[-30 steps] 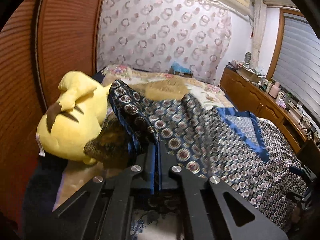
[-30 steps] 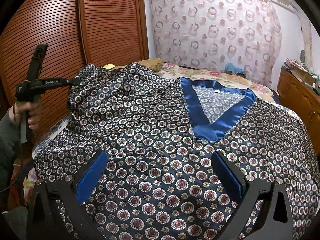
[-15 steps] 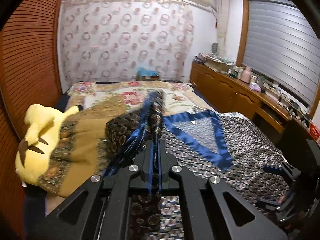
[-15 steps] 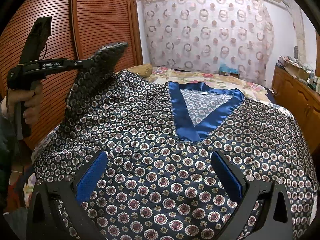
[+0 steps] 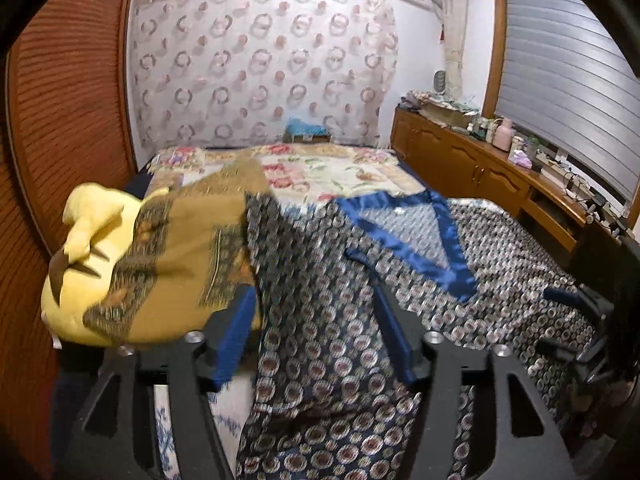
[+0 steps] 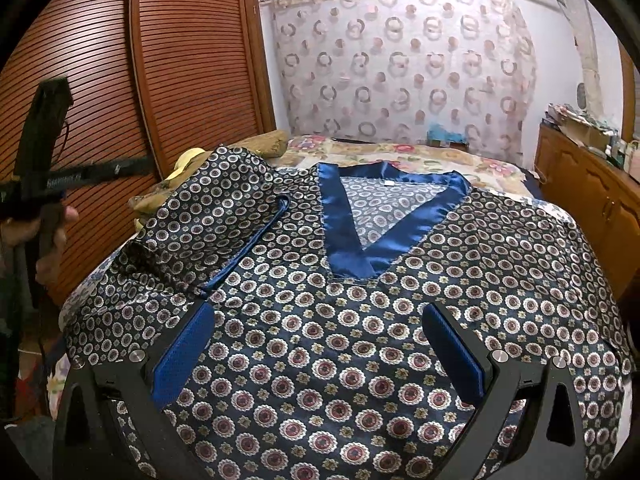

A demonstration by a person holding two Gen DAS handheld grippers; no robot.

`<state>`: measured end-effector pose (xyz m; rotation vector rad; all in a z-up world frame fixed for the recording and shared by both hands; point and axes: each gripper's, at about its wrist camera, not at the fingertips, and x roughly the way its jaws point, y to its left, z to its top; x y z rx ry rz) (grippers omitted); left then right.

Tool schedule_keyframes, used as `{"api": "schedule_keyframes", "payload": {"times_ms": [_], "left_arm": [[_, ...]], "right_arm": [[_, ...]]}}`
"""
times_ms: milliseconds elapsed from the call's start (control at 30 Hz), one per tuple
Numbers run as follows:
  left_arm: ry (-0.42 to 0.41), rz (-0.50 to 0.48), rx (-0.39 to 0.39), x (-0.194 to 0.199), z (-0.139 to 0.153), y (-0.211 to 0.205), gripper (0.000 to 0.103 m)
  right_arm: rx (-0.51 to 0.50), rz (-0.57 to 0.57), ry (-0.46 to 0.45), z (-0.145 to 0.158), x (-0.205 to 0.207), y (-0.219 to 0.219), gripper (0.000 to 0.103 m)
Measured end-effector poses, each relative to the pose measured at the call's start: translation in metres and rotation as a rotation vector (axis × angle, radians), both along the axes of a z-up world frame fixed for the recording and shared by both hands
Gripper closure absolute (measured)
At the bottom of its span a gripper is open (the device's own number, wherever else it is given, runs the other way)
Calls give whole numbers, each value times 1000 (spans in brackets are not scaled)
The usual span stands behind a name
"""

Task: Fold small clothes
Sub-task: 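Move the right gripper over the opposite side panel of the top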

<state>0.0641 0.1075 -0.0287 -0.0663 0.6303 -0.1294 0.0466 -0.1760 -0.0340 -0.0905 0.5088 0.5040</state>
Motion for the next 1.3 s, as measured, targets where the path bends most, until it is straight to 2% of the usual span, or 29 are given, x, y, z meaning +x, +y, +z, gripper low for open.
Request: {"api": "schedule_keyframes", "payload": {"times_ms": [133,433,900,1033,1167,1300], "left_arm": [[34,-2,-21,-3,-17,1,29],[107,-9,20,4,-46,-24,28],[157,-104,38,28,-57,-63,28],[180,-125,29,36,-61,-71,28],[197,-127,55,41,-66,-78,28],[219,-134,73,46,-69,-82,28]], "right_arm": [[-9,-16,0,-1,-1,-7,0],[-22,-98,-22,5,-8,-45,0],[-60,-298,-70,27,-10,-139,0],[-82,-354,-56,26,-4,-167,0],[-128,-422,-26,24,6,-181,0],[-135,-429,16,22,14,-188,1]]}}
